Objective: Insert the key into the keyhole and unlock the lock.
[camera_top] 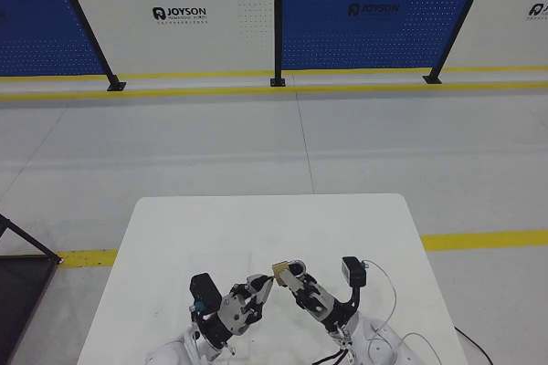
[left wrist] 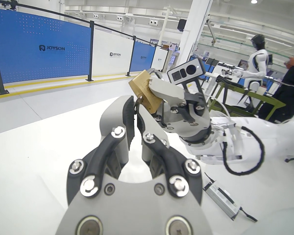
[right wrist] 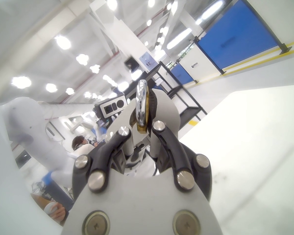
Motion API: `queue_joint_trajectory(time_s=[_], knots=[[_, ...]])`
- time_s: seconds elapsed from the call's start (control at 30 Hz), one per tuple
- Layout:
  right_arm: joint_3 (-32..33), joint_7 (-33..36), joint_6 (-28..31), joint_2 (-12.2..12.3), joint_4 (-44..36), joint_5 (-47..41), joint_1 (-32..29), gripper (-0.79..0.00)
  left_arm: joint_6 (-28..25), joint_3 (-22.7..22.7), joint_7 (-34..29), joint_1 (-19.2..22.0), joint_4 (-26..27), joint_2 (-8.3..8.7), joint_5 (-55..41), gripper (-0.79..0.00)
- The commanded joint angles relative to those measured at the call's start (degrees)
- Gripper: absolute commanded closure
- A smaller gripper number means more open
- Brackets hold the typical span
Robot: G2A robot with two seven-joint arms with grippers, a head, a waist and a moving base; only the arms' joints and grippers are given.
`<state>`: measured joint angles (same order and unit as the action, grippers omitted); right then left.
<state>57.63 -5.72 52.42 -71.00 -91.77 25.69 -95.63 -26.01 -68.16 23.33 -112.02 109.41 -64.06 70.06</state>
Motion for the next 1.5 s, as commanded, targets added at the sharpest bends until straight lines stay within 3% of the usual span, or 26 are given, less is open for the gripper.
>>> queue_joint_trajectory(time_s=[0.0,0.43,0.93,1.47], knots=[[0.0,0.3,-0.1,0.0,0.0,-0.4,0.0,0.0,1.0,0.2,1.3,-0.2,0.0,0.02,2.1,0.0],[0.1,2.1,-0.6,0.2,0.0,-2.6,0.4,0.0,7.2,1.5,5.9,-1.2,0.0,0.0,8.7,0.0],[0.4,2.4,-1.7,0.2,-0.6,-2.4,0.1,0.0,13.3,2.5,6.1,-2.0,1.2,-0.01,12.7,0.0],[0.9,-0.3,-2.5,0.2,-1.7,2.0,-1.3,0.0,15.1,3.4,4.9,-1.4,1.7,0.02,13.9,0.0]])
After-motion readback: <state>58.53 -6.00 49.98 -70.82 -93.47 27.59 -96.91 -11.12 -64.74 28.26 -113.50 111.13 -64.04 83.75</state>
